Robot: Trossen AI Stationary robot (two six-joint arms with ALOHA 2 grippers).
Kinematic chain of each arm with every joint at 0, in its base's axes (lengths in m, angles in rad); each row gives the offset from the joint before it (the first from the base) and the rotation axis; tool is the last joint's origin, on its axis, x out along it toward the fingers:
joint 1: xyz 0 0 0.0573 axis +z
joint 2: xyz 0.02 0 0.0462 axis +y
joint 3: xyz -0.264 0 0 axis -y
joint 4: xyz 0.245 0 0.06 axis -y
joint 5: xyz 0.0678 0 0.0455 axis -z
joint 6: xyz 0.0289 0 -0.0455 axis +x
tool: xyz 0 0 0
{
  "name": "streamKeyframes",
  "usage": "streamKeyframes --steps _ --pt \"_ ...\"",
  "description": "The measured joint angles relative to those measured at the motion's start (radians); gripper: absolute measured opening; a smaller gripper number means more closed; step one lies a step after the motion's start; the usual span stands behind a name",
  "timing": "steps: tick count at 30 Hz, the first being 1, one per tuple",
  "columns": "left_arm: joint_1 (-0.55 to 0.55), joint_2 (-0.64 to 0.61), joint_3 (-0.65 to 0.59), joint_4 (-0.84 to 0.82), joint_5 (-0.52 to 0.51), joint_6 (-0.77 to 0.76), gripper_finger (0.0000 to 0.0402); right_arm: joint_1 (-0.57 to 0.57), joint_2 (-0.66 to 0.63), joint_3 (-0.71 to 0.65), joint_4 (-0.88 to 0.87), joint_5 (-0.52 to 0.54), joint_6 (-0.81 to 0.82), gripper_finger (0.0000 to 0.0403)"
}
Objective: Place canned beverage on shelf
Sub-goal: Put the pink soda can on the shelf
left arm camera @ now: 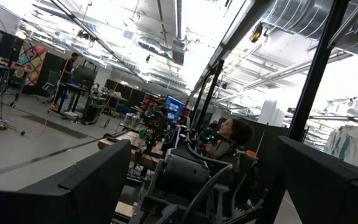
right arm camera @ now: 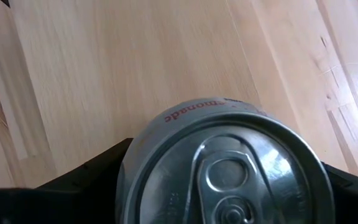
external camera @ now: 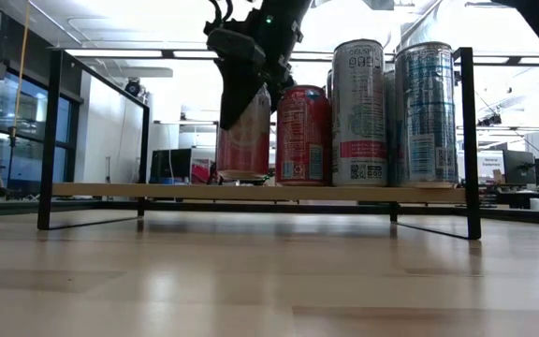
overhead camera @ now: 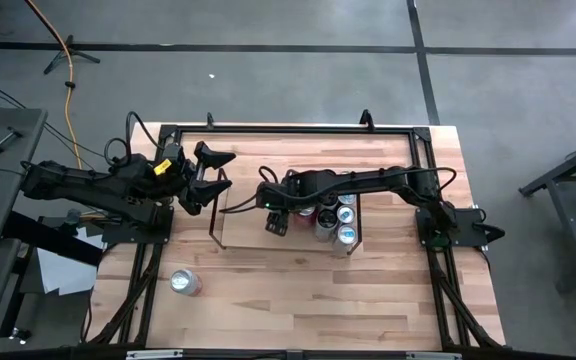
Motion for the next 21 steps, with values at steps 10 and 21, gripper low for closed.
streamKeyframes --steps 10,21 --pt "0.000 0.000 0.000 0.000 0.000 0.000 0.0355 0.000 0.000 0.000 0.000 0.000 0.007 0.0319" --pt "0.000 0.000 0.000 0.000 0.000 0.000 0.0355 0.000 0.000 0.000 0.044 0.000 0.000 0.0320"
